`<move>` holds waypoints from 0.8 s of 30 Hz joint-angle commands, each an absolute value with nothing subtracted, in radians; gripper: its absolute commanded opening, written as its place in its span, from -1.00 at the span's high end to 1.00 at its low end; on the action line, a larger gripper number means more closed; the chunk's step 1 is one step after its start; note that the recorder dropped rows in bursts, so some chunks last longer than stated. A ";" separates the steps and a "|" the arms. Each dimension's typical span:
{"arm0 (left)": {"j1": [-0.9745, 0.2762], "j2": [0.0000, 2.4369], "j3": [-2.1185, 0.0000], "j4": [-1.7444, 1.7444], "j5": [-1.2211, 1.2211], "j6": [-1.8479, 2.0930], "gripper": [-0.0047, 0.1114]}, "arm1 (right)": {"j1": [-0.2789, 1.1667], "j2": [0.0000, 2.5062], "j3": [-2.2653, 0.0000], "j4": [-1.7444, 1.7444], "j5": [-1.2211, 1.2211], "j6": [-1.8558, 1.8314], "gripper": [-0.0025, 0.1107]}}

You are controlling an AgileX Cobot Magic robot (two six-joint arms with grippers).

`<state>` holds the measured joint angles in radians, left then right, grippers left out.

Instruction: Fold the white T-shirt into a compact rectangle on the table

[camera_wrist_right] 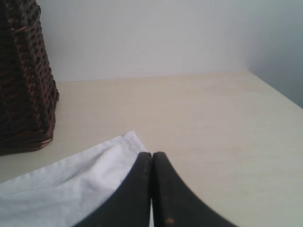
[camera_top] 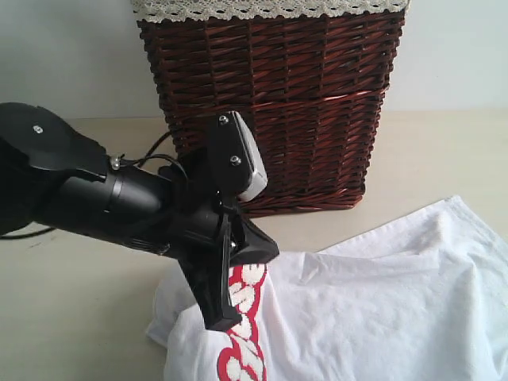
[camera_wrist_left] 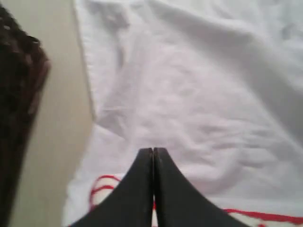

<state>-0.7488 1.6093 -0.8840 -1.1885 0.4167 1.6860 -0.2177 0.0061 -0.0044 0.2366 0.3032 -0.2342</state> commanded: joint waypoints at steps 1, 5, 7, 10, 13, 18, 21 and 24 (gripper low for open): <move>-0.749 1.702 -0.912 -1.321 0.406 1.994 0.92 | -0.216 0.000 0.000 0.234 0.293 -0.234 0.96; -0.749 1.821 -0.972 -1.459 0.446 2.075 0.92 | -0.216 0.000 0.000 0.234 0.291 -0.233 0.96; -0.749 1.869 -1.013 -1.463 0.476 2.064 0.92 | -0.216 0.000 0.000 0.234 0.290 -0.233 0.96; -0.749 1.927 -1.066 -1.451 0.508 2.018 0.92 | -0.216 0.000 0.000 0.234 0.290 -0.233 0.96; -0.749 1.977 -1.112 -1.419 0.511 1.931 0.92 | -0.216 0.000 0.000 0.234 0.290 -0.233 0.96; -0.749 2.057 -1.199 -1.244 0.591 1.775 0.92 | -0.216 0.000 0.000 0.234 0.290 -0.233 0.96; -0.758 2.095 -1.268 -1.097 0.619 1.635 0.92 | -0.216 0.000 0.000 0.234 0.290 -0.233 0.96; -0.772 2.125 -1.353 -0.951 0.653 1.480 0.92 | -0.216 0.000 0.000 0.234 0.290 -0.233 0.96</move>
<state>-0.7577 2.1028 -1.2835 -1.0805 0.6148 1.6290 -0.2177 0.0061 -0.0044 0.2366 0.3032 -0.2342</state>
